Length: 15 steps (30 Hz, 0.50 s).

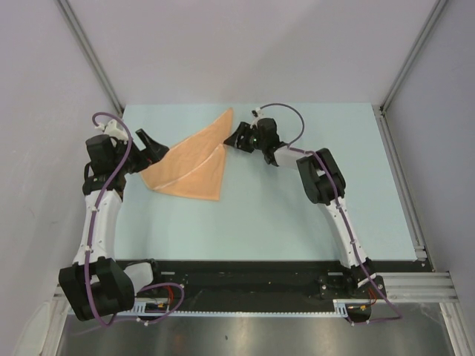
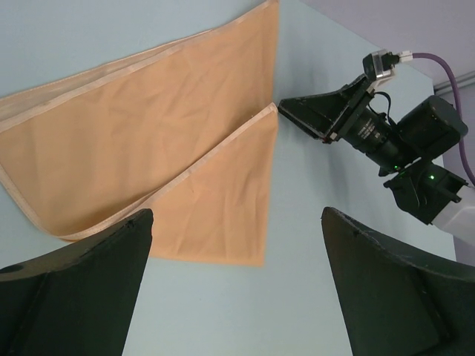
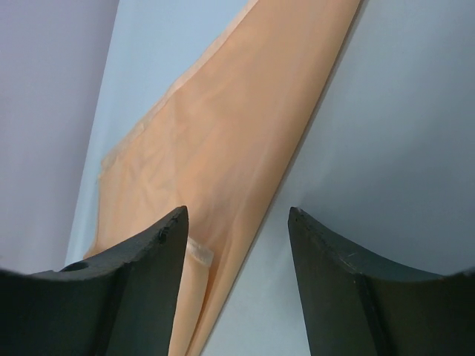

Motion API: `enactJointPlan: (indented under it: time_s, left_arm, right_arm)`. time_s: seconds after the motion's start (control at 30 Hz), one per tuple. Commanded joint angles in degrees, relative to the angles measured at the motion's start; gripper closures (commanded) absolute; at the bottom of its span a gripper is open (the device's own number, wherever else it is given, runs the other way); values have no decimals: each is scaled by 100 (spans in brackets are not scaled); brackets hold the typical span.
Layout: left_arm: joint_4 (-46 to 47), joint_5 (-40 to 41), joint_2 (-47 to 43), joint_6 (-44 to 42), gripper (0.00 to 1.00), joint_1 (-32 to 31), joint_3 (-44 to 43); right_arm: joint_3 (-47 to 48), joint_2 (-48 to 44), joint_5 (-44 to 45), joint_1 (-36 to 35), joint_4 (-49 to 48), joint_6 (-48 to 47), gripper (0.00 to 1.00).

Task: Fold the napkin, place the utensils inside, and roll it up
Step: Fold the napkin

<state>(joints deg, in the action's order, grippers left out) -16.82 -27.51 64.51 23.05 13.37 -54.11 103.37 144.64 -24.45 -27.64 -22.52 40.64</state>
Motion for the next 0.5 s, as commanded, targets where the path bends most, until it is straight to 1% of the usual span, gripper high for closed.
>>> enactJointPlan:
  time_s: [0.0, 0.07, 0.13, 0.27, 0.37, 0.4, 0.47]
  left_arm:
    - [232, -176, 18, 86, 0, 61, 23]
    - [240, -185, 18, 86, 0, 70, 32]
    - [249, -185, 26, 95, 0, 61, 32]
    - [240, -220, 35, 103, 0, 70, 32]
    - [249, -229, 35, 103, 0, 70, 23]
    - [258, -220, 35, 103, 0, 61, 32]
    - [249, -229, 27, 95, 0, 61, 32]
  right_arm:
    - [805, 442, 511, -13, 617, 295, 40]
    - [1035, 644, 581, -22, 888, 321, 42]
    - [1325, 758, 660, -49, 1056, 357, 46]
    - [1545, 943, 739, -93, 1364, 383, 48]
    - [1695, 1013, 810, -145, 1539, 365, 53]
    - [1756, 1031, 845, -163, 1619, 357, 57]
    - [1949, 1066, 959, -198, 1864, 295, 58]
